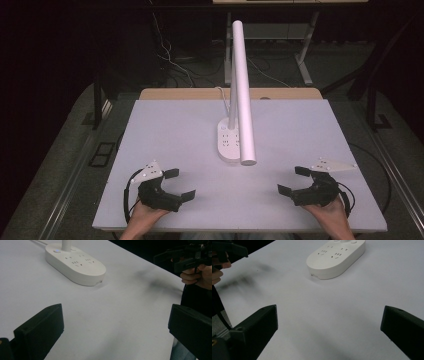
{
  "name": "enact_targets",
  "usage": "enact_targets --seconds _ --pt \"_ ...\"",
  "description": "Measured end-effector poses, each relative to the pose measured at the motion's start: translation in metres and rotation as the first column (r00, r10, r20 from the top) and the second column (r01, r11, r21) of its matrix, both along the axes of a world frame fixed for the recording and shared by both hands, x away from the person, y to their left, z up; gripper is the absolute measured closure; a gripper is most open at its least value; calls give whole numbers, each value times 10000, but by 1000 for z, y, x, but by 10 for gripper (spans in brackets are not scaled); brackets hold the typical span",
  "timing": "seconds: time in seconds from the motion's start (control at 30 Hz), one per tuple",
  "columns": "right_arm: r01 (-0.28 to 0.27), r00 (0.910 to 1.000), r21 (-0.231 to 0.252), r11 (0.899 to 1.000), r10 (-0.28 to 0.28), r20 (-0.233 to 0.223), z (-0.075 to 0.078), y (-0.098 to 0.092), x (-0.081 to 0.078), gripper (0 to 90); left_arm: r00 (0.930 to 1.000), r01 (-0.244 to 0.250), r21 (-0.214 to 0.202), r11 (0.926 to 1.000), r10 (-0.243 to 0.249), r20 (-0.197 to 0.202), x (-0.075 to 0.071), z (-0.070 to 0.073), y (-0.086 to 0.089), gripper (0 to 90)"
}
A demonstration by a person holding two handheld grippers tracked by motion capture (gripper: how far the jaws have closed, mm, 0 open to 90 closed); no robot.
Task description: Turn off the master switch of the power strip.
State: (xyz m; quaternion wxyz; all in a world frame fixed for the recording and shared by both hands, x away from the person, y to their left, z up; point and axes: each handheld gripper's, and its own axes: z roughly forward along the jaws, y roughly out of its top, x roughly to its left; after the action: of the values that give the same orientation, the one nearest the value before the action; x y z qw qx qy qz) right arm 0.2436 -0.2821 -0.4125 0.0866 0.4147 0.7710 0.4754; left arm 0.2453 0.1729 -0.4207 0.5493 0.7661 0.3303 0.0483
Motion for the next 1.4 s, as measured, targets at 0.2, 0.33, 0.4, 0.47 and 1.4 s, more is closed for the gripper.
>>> enact_targets --seconds 0.2,0.33,0.4,0.47,1.4 --pt "-128 9999 -44 9999 128 -64 -1 1 0 4 10000 8 -22 10000 -8 27 0 0 0 0" --pt "-146 9998 -51 9999 146 -124 -2 2 -1 4 10000 27 13 10000 -27 -36 0 0 0 0" --pt "-163 9998 -21 9999 163 -152 -2 1 -1 4 10000 27 15 10000 -27 -52 0 0 0 0" --pt "-175 9997 -1 9998 175 -171 -2 1 -1 5 10000 42 63 10000 -42 -65 0 0 0 0" --pt "-220 9995 -146 9997 217 -233 -4 1 -1 4 9953 528 852 9950 -454 -861 14 8 -7 0"
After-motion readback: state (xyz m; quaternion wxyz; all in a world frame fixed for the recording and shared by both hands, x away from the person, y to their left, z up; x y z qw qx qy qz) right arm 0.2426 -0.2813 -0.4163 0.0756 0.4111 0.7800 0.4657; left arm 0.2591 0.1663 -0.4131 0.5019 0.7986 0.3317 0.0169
